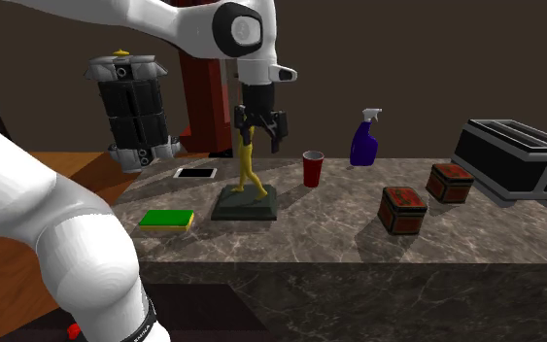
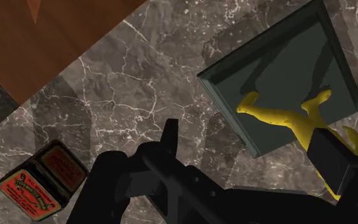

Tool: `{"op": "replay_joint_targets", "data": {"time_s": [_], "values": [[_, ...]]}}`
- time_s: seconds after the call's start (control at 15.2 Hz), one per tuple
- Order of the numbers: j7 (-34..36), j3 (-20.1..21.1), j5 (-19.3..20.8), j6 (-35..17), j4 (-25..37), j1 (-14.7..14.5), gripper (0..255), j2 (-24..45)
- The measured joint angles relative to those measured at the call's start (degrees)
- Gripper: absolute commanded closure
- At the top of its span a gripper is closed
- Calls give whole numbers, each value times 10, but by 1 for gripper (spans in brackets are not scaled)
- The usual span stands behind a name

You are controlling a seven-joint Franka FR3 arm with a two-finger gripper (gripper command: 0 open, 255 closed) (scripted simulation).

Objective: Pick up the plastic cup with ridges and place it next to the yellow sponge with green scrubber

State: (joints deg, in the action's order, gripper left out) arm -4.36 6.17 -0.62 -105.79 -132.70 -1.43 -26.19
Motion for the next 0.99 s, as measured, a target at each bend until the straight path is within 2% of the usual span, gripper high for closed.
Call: {"op": "replay_joint_targets", "data": {"time_s": [0.59,0.66,0.73,0.79,0.99], "values": [[35,31,31,-90,137,11,0,125],[48,40,34,-116,146,8,0,139],[66,52,43,-132,169,5,0,182],[68,53,53,-117,196,8,0,250],[83,57,71,-97,245,3,0,334]]}}
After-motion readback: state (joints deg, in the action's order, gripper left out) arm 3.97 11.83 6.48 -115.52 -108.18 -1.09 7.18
